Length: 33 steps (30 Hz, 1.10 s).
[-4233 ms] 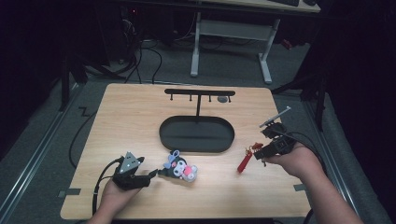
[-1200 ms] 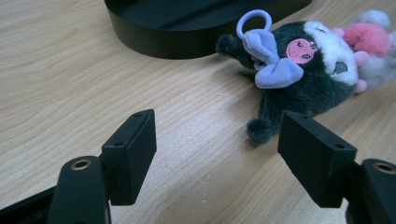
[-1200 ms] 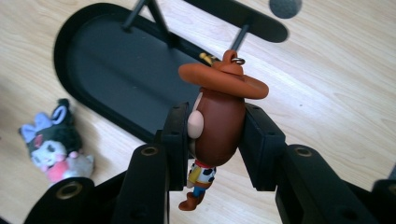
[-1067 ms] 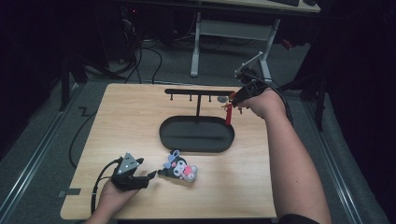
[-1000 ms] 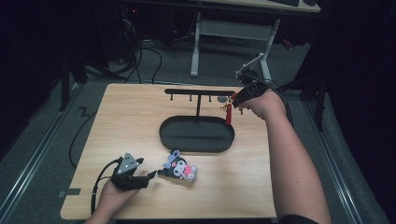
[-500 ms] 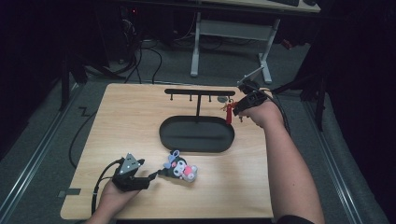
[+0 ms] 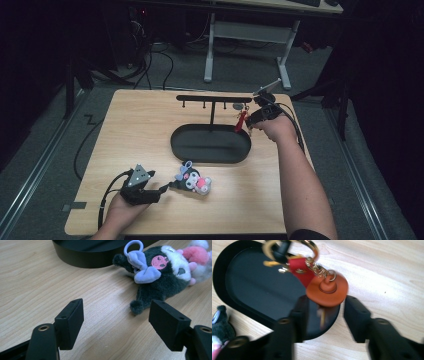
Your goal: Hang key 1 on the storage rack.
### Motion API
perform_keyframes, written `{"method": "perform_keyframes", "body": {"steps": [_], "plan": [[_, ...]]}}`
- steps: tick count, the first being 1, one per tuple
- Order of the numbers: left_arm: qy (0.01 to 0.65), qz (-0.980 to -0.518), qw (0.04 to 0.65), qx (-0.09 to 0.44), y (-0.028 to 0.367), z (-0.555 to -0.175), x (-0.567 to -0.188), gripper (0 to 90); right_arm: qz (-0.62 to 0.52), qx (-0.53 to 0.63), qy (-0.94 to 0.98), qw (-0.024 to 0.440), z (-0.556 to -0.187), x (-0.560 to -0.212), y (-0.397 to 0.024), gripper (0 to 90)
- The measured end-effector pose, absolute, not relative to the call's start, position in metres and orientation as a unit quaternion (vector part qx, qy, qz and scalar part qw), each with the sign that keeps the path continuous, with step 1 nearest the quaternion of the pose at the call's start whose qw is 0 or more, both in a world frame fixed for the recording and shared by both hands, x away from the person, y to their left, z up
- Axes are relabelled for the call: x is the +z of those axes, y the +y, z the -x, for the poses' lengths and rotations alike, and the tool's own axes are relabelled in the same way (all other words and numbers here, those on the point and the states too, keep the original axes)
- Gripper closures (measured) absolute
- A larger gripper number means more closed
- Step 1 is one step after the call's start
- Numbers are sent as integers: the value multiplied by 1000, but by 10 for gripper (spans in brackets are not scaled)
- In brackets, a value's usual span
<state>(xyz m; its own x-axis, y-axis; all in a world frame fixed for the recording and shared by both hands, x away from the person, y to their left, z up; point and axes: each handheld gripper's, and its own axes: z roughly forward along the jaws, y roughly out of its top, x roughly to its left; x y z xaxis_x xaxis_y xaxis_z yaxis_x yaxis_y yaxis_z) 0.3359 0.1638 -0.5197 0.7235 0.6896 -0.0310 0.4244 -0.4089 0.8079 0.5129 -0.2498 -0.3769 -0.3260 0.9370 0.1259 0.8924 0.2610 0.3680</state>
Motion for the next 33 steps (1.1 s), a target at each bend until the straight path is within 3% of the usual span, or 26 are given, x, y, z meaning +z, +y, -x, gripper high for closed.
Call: {"method": "perform_keyframes", "body": {"steps": [3,7,14,23,28,31,33], "plan": [[335,-824,430,154,164,-336,-519,282,-592,187,782,53,-512,-381,-251,460],[335,-819,441,151,165,-337,-517,277,-592,199,779,51,-504,-386,-256,450],[329,-813,464,121,161,-335,-514,249,-584,236,774,61,-448,-411,-277,438],[341,-809,465,112,159,-332,-515,243,-549,319,763,122,-370,-450,-294,412],[346,-809,460,118,157,-332,-516,247,-525,359,749,183,-325,-483,-300,385],[363,-799,465,117,156,-333,-516,256,-514,382,728,246,-294,-499,-307,385],[374,-793,468,110,157,-333,-517,296,-499,399,729,245,-285,-496,-308,386]]}}
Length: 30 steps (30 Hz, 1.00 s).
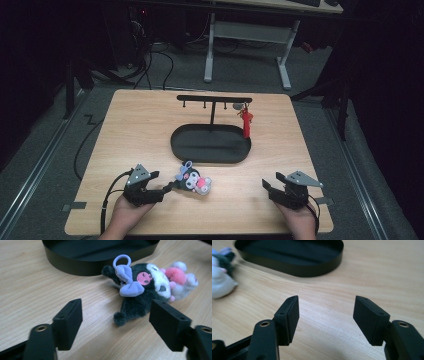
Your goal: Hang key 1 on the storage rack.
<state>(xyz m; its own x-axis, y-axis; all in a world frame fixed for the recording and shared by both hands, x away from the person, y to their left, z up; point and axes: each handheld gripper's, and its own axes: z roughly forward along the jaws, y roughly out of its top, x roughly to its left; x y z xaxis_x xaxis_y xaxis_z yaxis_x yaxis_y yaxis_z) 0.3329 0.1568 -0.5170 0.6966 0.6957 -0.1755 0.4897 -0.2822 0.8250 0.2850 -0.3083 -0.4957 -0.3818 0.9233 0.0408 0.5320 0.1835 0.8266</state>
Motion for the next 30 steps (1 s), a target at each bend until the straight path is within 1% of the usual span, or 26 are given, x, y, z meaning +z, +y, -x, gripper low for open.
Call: {"method": "perform_keyframes", "body": {"steps": [1,4,7,9,12,13,14,15,17,19,21,22,25,29,30], "plan": [[377,-792,467,109,157,-333,-517,305,-491,406,728,252,-281,-495,-309,397],[381,-793,463,112,157,-332,-518,327,-491,409,728,248,-277,-496,-309,402],[390,-794,449,126,157,-334,-518,422,-480,396,745,242,-280,-502,-304,408],[393,-793,443,142,158,-333,-517,551,-476,398,750,229,-282,-505,-302,415],[399,-790,439,157,159,-333,-516,765,-476,393,754,225,-283,-507,-299,418],[399,-792,433,165,158,-333,-515,765,-477,393,754,224,-284,-507,-298,419],[398,-791,427,183,154,-335,-513,851,-478,394,752,224,-285,-507,-298,420],[400,-790,426,186,151,-337,-513,873,-479,394,752,225,-286,-507,-297,422],[405,-793,415,184,141,-343,-514,896,-481,394,750,225,-286,-507,-297,424],[403,-799,406,185,135,-346,-515,897,-481,393,750,225,-286,-507,-297,424],[399,-813,382,184,120,-351,-519,898,-482,394,749,226,-285,-506,-298,426],[392,-823,368,182,106,-354,-521,898,-485,399,745,225,-284,-506,-300,425],[378,-829,376,170,84,-352,-520,899,-491,403,739,225,-283,-504,-303,426],[347,-842,384,152,41,-347,-518,898,-495,405,734,228,-282,-504,-308,428],[347,-842,384,152,41,-347,-518,898,-495,405,734,228,-282,-504,-308,428]]}}
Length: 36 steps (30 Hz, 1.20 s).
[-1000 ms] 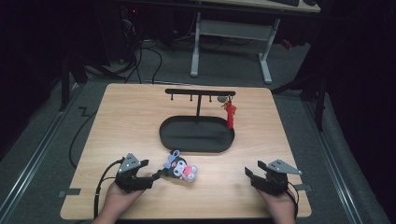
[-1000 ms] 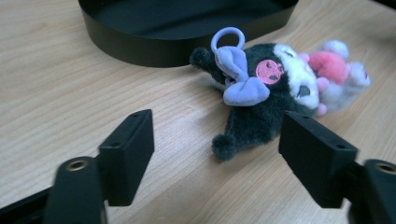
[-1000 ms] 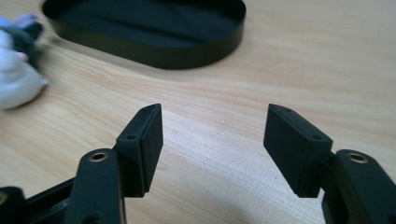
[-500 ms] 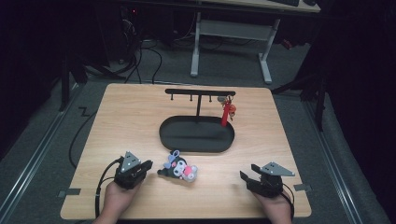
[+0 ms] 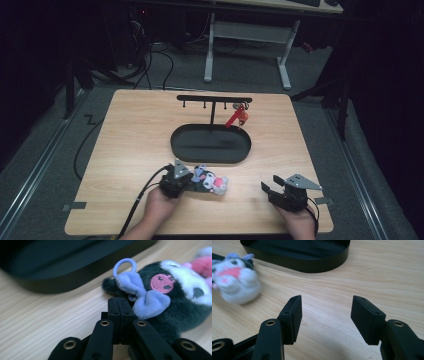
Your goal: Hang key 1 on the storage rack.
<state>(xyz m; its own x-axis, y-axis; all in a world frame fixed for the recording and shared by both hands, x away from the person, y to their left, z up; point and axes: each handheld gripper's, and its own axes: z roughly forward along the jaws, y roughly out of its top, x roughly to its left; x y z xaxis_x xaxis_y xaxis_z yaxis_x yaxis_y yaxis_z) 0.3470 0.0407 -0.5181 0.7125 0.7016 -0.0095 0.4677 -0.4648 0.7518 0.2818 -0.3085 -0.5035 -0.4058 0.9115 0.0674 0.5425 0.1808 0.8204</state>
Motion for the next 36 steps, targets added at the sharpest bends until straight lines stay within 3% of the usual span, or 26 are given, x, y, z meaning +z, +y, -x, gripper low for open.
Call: {"method": "perform_keyframes", "body": {"steps": [2,8,13,15,18,23,29,36], "plan": [[316,-855,386,145,4,-344,-516,898,-501,409,729,227,-282,-503,-313,429],[293,-861,393,137,-32,-340,-514,889,-510,416,717,229,-281,-502,-321,431],[296,-844,428,130,-18,-322,-502,769,-517,422,708,229,-280,-501,-328,435],[278,-846,438,119,-15,-304,-497,760,-520,422,707,227,-279,-501,-330,436],[261,-864,417,107,-18,-287,-509,648,-525,426,702,223,-280,-501,-332,436],[270,-873,387,121,-20,-289,-525,554,-522,425,705,223,-280,-500,-327,435],[280,-874,373,139,-22,-309,-527,712,-515,417,716,220,-283,-502,-322,436],[292,-869,370,150,-48,-337,-527,703,-522,423,707,220,-281,-500,-330,436]]}}
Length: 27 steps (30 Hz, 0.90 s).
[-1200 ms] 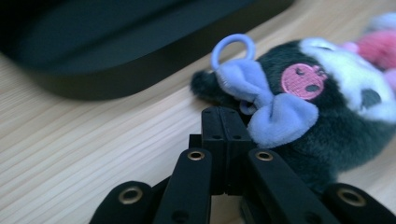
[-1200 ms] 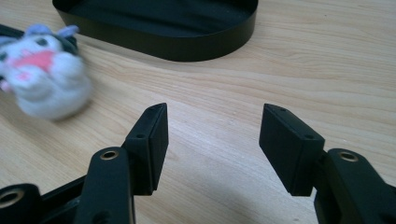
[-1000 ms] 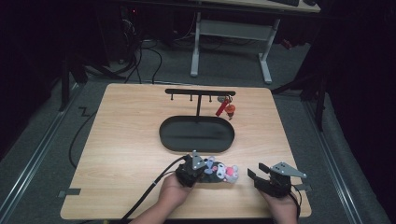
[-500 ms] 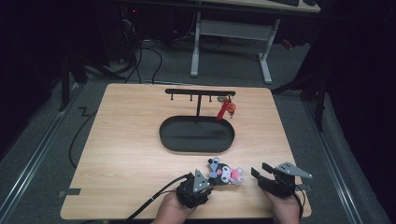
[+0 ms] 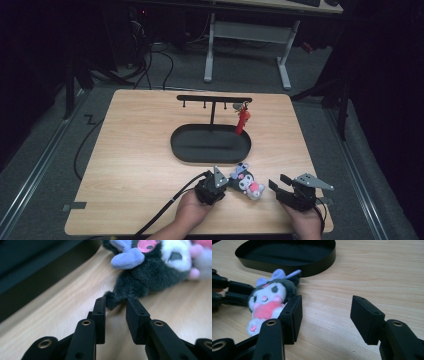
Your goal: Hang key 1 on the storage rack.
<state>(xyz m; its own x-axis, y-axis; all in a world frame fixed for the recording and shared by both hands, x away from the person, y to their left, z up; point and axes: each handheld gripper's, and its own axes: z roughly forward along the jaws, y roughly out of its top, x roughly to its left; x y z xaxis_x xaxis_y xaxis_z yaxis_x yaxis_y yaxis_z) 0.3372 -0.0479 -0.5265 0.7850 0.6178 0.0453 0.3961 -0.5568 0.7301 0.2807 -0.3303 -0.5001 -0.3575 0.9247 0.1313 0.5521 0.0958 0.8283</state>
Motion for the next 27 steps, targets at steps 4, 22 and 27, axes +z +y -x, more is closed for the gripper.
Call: {"method": "perform_keyframes", "body": {"steps": [4,22,27], "plan": [[281,-874,367,146,-71,-346,-525,696,-528,426,701,221,-281,-500,-335,435],[277,-857,410,143,14,-327,-510,432,-532,413,703,230,-280,-503,-343,457],[296,-852,403,152,81,-326,-506,409,-535,406,706,225,-282,-505,-340,459]]}}
